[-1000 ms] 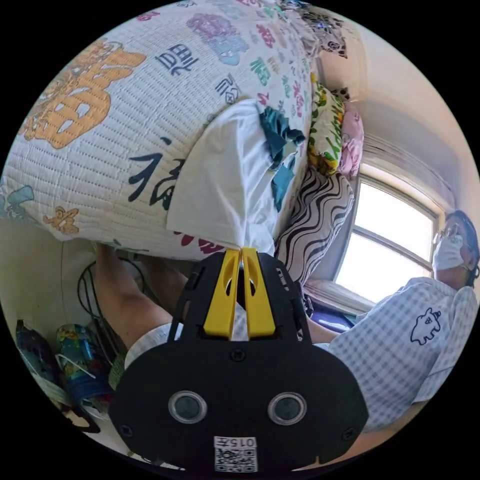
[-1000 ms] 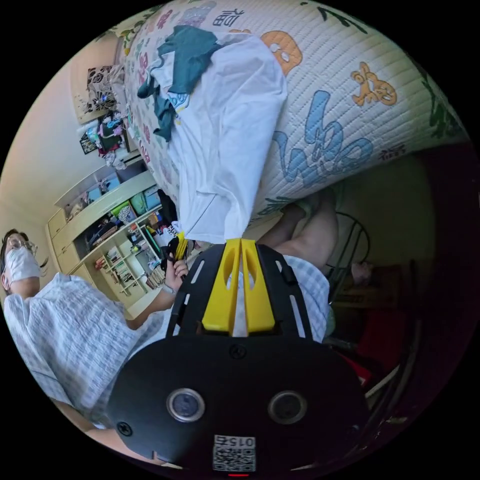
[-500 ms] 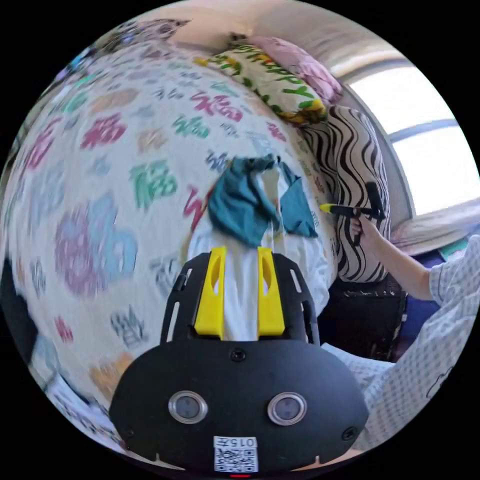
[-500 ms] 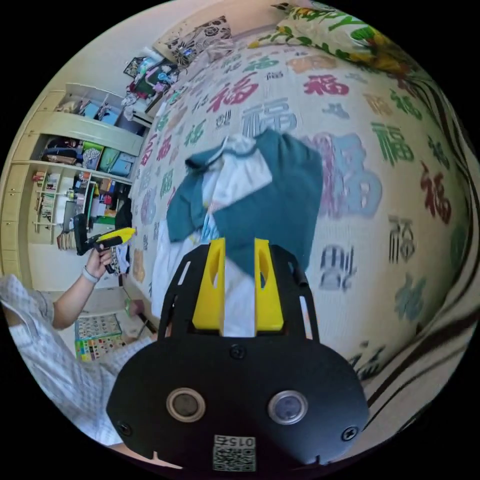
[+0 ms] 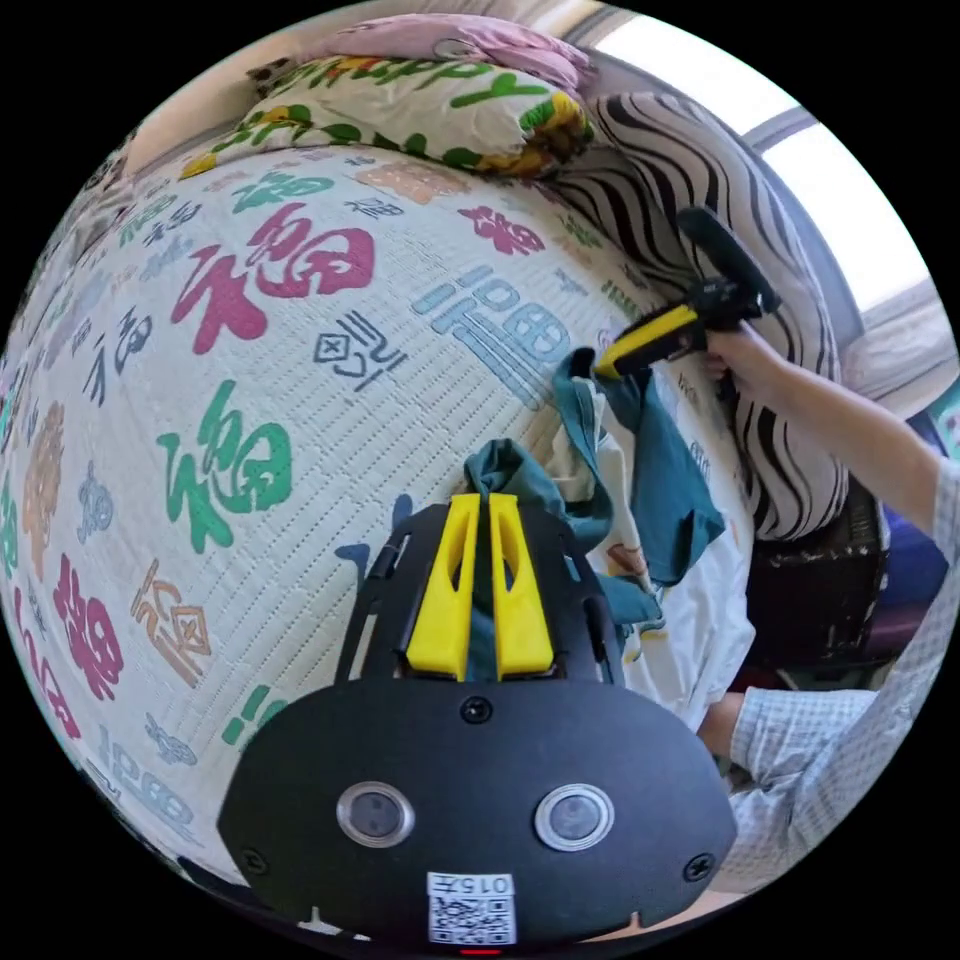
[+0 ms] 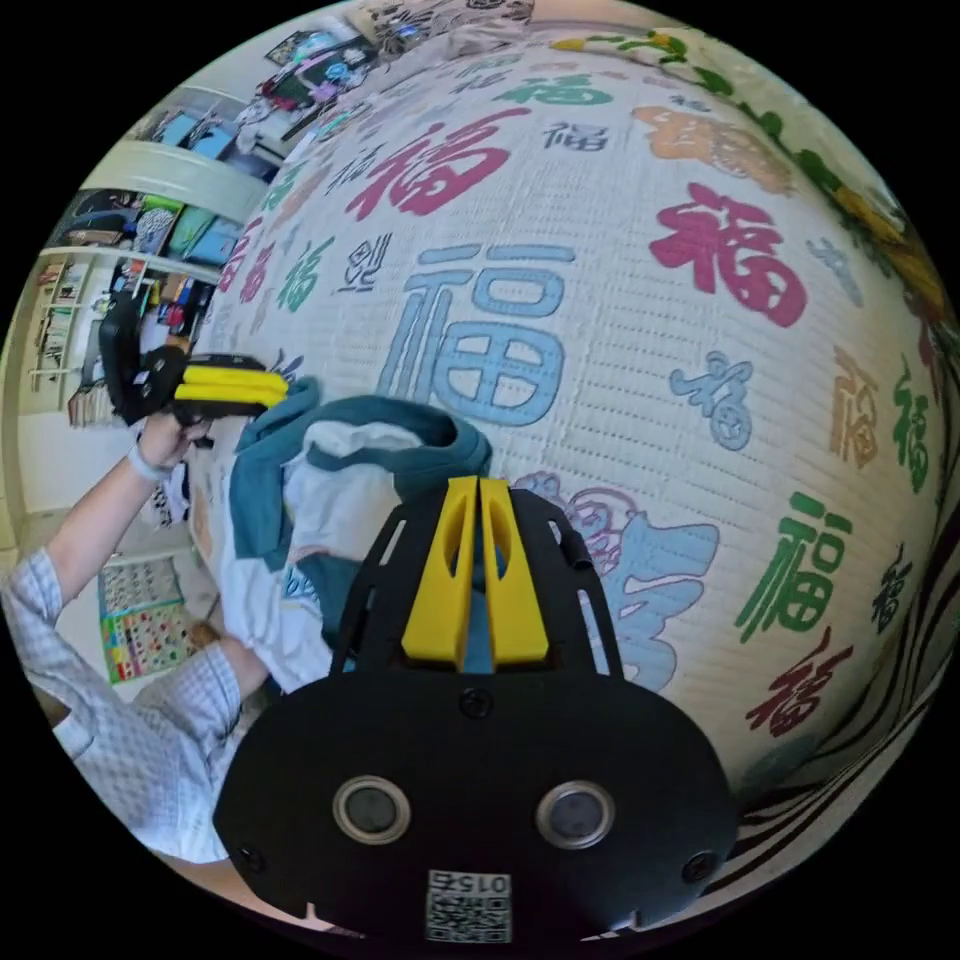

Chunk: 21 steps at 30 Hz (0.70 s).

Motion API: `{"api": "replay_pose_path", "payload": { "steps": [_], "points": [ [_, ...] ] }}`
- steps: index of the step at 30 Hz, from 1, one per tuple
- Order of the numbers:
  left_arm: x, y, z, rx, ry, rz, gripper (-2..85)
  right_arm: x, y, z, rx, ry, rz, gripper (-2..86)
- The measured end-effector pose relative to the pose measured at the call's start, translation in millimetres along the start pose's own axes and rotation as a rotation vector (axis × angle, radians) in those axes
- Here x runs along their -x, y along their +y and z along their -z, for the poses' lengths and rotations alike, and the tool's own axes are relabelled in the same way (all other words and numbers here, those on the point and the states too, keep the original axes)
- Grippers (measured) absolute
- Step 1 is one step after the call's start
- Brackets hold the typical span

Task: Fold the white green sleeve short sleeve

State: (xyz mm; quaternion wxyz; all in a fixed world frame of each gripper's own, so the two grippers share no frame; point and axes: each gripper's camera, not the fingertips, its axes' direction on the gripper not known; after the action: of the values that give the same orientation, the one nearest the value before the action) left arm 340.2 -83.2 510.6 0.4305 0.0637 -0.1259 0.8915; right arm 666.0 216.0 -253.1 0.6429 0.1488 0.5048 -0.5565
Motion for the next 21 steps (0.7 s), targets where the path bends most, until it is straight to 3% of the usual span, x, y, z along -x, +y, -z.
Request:
{"api": "replay_pose_path", "payload": {
  "steps": [5,8,10,11,13,16,18,21],
  "points": [
    [46,-1,58,-0.109,0.056,0.153,0.5,-1,0,63,-0.177,0.090,-0.017,-0.8],
    [99,-8,88,-0.314,0.174,0.362,1.0,-16,-18,106,-0.342,0.107,-0.109,-0.5],
    [122,-18,94,-0.341,0.092,0.436,2.7,-26,-34,119,-0.410,0.042,-0.159,0.1],
    [132,-20,91,-0.311,0.027,0.482,4.8,-30,-44,120,-0.397,0.048,-0.202,1.0],
    [141,-12,87,-0.300,0.071,0.520,7.5,-25,-48,116,-0.378,0.085,-0.235,2.9],
    [119,34,88,-0.343,0.175,0.438,8.3,17,-23,98,-0.348,-0.058,-0.012,6.0],
    [86,90,78,-0.248,0.229,0.392,10.4,67,13,60,-0.159,-0.096,0.147,9.5],
    [38,171,56,-0.061,0.188,0.415,11.2,122,73,10,0.022,-0.177,0.205,11.4]
  ]
}}
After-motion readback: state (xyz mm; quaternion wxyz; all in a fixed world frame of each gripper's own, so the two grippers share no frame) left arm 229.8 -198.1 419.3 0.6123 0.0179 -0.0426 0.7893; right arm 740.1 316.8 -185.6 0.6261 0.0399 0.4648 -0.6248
